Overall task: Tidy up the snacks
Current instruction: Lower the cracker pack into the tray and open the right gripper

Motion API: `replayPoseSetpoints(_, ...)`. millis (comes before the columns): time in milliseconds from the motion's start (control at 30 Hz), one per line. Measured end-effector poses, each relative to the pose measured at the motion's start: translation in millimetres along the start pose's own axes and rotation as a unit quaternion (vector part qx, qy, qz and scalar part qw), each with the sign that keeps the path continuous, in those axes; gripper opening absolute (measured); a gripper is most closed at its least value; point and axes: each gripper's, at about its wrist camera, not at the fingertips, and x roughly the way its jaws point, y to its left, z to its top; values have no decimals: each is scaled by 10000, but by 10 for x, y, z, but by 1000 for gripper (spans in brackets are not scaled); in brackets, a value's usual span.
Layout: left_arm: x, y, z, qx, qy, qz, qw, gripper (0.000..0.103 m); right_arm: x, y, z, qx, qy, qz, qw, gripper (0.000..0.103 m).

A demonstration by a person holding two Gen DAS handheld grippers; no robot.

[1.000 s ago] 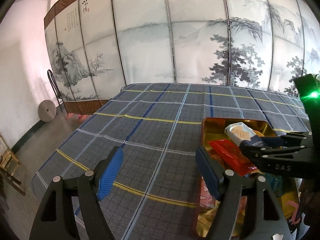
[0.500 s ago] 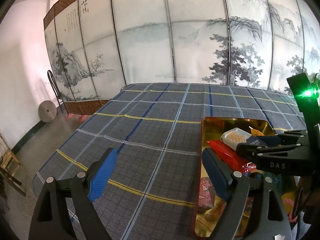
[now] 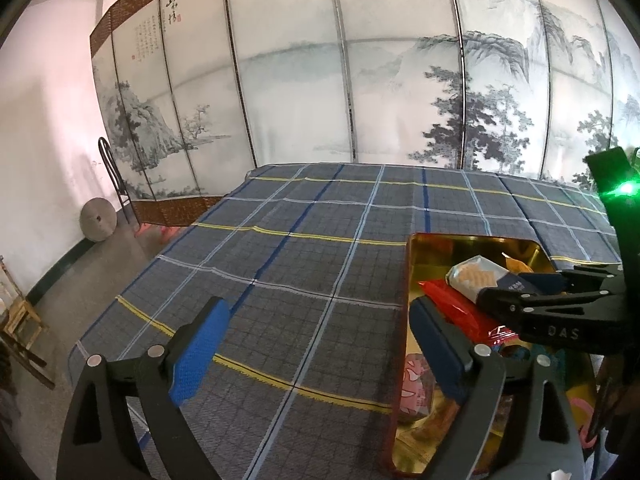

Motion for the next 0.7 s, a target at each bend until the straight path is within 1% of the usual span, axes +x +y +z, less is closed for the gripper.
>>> replayPoseSetpoints(333,43,62,16,-77,222,47,9997,93,-120,69,-111,-34,-137,13,9999,52)
replayPoseSetpoints(467,48,92,9,-155,288,139,9994,94,-181,81,-182,-28,-155,63,9999,52)
replayPoseSetpoints(600,6,114,16,-201,256,198,9993,94,-297,86,-285,25,-254,124,9996,52)
replayPoseSetpoints(700,-42,92,29,-151,204,218,9994,95,-451,93,-345,6,-456,194,9988,52)
